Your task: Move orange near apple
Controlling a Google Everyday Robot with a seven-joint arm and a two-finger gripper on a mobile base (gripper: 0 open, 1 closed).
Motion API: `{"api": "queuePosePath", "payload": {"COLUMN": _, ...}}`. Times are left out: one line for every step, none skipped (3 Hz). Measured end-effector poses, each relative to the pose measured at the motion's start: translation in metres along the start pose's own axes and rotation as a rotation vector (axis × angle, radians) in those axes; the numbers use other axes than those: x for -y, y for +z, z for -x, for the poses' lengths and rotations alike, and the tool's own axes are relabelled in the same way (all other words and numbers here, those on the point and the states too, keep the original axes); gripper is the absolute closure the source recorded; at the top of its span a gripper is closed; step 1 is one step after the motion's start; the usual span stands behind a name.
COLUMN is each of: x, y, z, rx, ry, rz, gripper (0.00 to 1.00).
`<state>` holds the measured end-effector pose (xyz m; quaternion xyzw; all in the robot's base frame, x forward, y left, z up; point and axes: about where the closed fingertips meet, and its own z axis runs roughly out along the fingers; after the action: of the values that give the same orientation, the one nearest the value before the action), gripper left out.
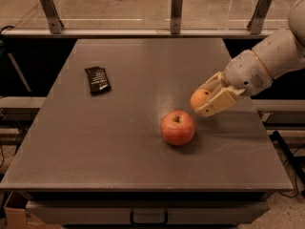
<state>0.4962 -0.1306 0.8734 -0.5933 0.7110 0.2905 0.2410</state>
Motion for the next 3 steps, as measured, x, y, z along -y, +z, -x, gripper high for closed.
{"api": "queuePosePath", "payload": {"x": -0.018, "y": -0.011, "z": -0.013, "rx": -0.016, "ry": -0.011, "rz": 0.054, "gripper": 1.00}}
{"api": "queuePosePath", "payload": {"x": -0.028, "y": -0.007, "z": -0.022, "rx": -0.014, "ry": -0.031, "rz": 0.110, "gripper": 0.82}}
{"api": "queuePosePath", "payload": {"x": -0.035, "y": 0.009, "z": -0.029, "rx": 0.002, "ry": -0.052, "rz": 0.166, "gripper": 0.59}}
